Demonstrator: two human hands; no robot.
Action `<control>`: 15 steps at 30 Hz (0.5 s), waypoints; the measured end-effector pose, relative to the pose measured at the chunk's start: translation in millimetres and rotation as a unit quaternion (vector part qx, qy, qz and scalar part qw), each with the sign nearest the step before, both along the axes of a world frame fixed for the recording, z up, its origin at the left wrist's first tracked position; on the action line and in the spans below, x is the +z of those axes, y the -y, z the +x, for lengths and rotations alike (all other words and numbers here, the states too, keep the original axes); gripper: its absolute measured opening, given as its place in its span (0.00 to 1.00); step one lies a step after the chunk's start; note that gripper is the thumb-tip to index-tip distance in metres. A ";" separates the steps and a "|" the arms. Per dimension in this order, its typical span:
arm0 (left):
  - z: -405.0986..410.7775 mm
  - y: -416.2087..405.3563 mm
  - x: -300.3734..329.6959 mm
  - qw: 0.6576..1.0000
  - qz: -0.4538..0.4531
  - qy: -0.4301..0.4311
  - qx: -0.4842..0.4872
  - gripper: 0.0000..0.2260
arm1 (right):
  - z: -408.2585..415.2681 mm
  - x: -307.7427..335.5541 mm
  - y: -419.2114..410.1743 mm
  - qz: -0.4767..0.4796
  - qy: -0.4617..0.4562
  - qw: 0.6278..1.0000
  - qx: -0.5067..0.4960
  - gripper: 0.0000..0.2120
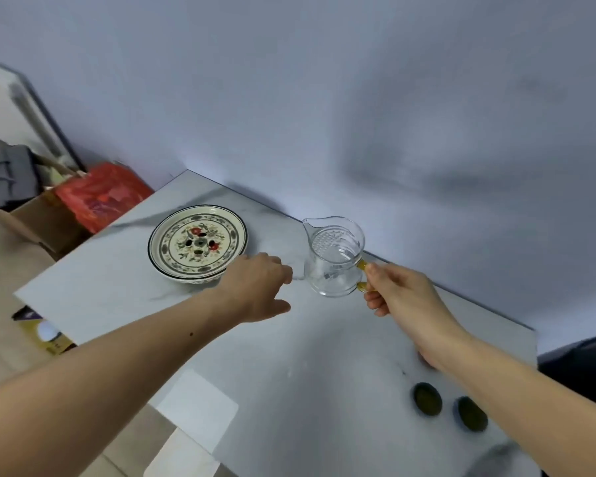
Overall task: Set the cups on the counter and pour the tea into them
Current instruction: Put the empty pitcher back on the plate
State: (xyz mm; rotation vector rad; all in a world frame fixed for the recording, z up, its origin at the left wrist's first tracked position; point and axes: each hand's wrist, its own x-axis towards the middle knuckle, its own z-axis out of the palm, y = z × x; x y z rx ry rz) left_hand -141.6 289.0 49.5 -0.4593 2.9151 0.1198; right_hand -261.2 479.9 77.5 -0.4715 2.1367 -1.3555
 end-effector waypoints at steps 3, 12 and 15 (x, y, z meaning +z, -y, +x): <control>25.1 45.1 -2.3 1.000 -0.016 0.020 -0.007 0.20 | 20.9 -7.1 47.0 -0.005 0.014 1.000 0.001 0.15; 82.5 179.1 -31.9 0.997 -0.021 0.079 -0.014 0.18 | 75.4 -54.9 172.8 -0.016 0.040 0.998 -0.051 0.16; 86.9 216.5 -47.1 0.995 -0.028 0.095 -0.026 0.19 | 81.5 -74.4 209.1 -0.006 0.040 0.998 -0.048 0.17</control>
